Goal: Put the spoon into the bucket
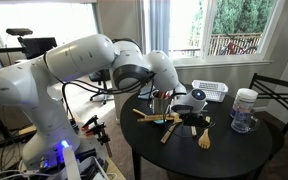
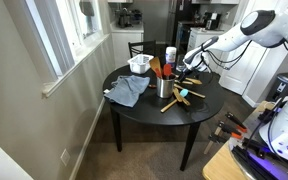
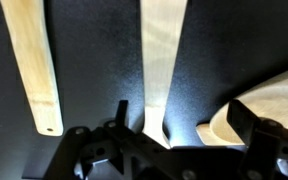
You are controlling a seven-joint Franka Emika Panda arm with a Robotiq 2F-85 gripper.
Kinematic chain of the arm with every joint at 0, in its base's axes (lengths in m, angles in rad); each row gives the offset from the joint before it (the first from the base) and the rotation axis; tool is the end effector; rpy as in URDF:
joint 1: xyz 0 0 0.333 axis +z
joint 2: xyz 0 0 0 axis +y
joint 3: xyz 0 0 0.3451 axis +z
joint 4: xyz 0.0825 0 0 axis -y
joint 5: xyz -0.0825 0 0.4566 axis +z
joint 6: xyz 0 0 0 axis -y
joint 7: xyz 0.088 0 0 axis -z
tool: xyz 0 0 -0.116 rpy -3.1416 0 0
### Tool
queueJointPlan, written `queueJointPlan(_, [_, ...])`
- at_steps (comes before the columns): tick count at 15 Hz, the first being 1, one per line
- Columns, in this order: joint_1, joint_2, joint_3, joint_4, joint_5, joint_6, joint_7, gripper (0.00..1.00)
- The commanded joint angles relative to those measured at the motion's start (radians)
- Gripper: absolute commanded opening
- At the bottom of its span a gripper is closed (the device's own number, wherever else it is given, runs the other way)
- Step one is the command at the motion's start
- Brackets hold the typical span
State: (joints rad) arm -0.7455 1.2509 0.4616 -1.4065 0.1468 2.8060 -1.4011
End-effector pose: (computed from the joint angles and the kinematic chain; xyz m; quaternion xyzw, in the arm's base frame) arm 0.7229 -0.2821 -0.0427 -0.9184 -0.3018 -0.2459 0.0705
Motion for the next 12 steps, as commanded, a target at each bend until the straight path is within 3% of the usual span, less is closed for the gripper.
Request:
queueJointPlan(1, [0.017, -0.003, -0.013, 0.013, 0.013, -0.036, 0.019, 1.0])
queueJointPlan(12, [0.014, -0.021, 0.0, 0.022, 0.11, -0.181, 0.022, 1.0])
